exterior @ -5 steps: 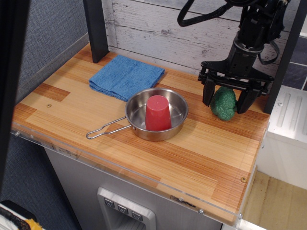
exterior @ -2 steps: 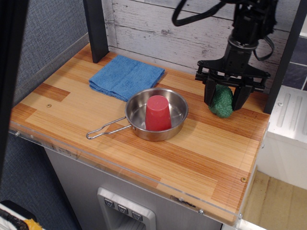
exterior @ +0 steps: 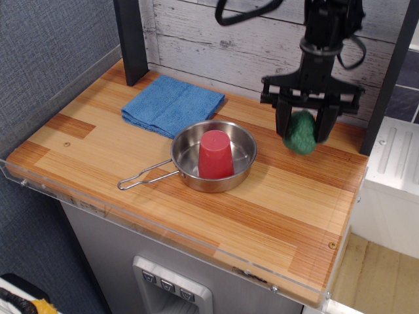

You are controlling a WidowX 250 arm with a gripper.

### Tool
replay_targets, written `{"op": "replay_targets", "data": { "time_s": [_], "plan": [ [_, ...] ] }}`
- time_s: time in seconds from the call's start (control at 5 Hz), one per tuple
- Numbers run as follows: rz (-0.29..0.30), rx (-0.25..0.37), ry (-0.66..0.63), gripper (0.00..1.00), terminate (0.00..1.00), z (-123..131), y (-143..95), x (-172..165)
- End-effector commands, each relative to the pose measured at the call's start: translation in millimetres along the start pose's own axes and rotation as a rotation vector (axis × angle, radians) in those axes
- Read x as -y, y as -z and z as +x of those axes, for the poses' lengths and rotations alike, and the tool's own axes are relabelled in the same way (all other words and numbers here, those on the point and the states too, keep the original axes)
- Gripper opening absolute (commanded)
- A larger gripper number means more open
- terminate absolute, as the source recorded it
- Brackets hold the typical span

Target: Place the green vegetable on the blue cloth.

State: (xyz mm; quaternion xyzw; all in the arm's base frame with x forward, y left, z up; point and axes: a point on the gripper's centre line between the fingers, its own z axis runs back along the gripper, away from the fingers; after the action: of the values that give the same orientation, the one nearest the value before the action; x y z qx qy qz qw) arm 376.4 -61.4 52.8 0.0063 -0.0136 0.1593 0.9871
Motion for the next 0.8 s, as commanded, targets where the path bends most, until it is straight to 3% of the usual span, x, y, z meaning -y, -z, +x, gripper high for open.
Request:
{"op": "replay_targets", "data": {
  "time_s": [0.0, 0.2, 0.4, 0.6],
  "plan": [
    [-0.025, 0.113, -0.035, 0.0, 0.0, 1, -55, -19],
    [-0.045, 0.11, -0.094, 0.0, 0.0, -6, -69, -54],
    [0.016, 0.08, -0.169, 0.0, 0.0, -8, -74, -89],
    [0.021, 0.059, -0.203, 0.0, 0.0, -1, -70, -124]
  ]
}}
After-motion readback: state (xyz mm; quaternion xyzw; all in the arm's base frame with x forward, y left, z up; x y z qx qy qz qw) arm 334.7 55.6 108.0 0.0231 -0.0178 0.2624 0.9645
